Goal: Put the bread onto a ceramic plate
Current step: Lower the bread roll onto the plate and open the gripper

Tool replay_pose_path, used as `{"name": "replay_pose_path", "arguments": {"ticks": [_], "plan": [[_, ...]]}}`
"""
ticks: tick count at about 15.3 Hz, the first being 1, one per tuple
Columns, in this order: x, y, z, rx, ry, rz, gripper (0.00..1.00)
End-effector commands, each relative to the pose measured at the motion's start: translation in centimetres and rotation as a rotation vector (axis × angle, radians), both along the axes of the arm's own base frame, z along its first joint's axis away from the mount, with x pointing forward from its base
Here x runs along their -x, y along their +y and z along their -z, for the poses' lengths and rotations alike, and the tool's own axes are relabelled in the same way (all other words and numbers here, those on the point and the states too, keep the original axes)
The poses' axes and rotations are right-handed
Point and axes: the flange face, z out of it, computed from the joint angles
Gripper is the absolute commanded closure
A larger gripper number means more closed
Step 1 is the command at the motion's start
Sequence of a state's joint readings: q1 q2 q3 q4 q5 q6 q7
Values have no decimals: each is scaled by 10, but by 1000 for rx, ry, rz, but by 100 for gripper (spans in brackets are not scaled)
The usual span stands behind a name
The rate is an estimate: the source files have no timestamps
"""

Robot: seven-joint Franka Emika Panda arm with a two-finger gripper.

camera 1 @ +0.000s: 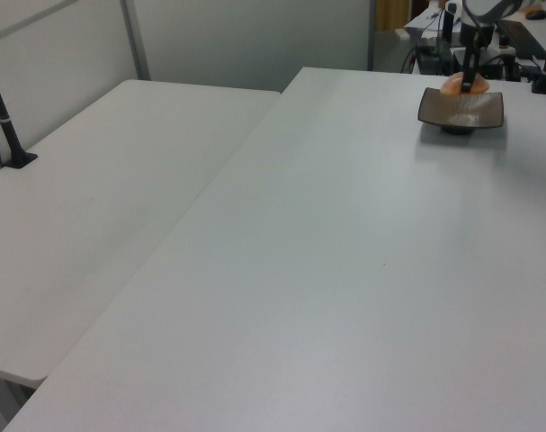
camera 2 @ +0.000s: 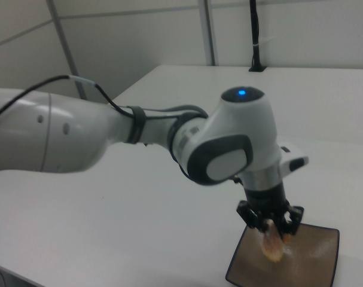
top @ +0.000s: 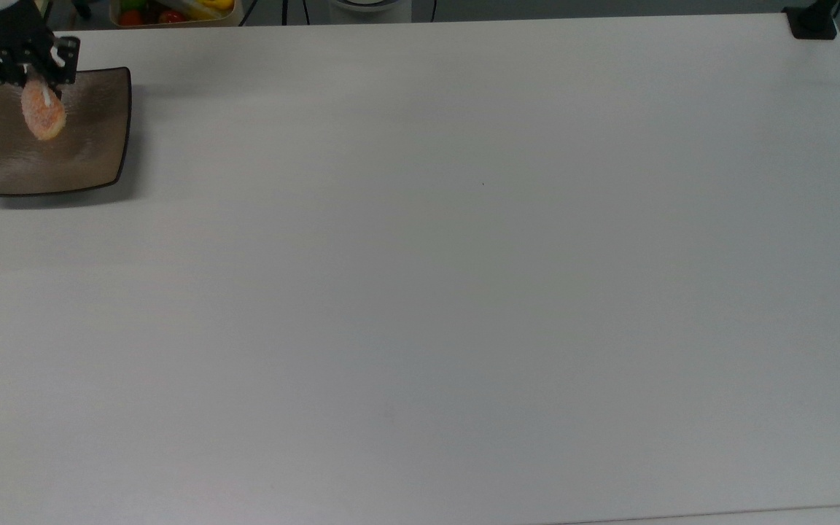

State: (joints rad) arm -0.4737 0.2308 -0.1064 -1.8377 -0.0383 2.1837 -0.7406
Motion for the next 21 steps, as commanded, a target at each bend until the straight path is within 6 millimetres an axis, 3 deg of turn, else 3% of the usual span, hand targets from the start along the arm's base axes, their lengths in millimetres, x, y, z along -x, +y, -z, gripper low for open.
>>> {"name": "replay_pose_path", "arguments": {"ticks": [1,4,6,9,11,12,14,17,21], "plan": [[3,-20,25,23,-32,10,75],[0,-18,49,13,0,0,75],[-4,-18,57,24,-15,-2,67],[-4,-15,65,18,-6,-4,52],[-4,-14,67,16,-3,2,29],[-4,-14,66,15,-3,4,25],[-4,-13,60,14,-4,8,1],[-4,-9,43,12,-15,9,0],[-5,5,-4,16,-47,-4,0]]}}
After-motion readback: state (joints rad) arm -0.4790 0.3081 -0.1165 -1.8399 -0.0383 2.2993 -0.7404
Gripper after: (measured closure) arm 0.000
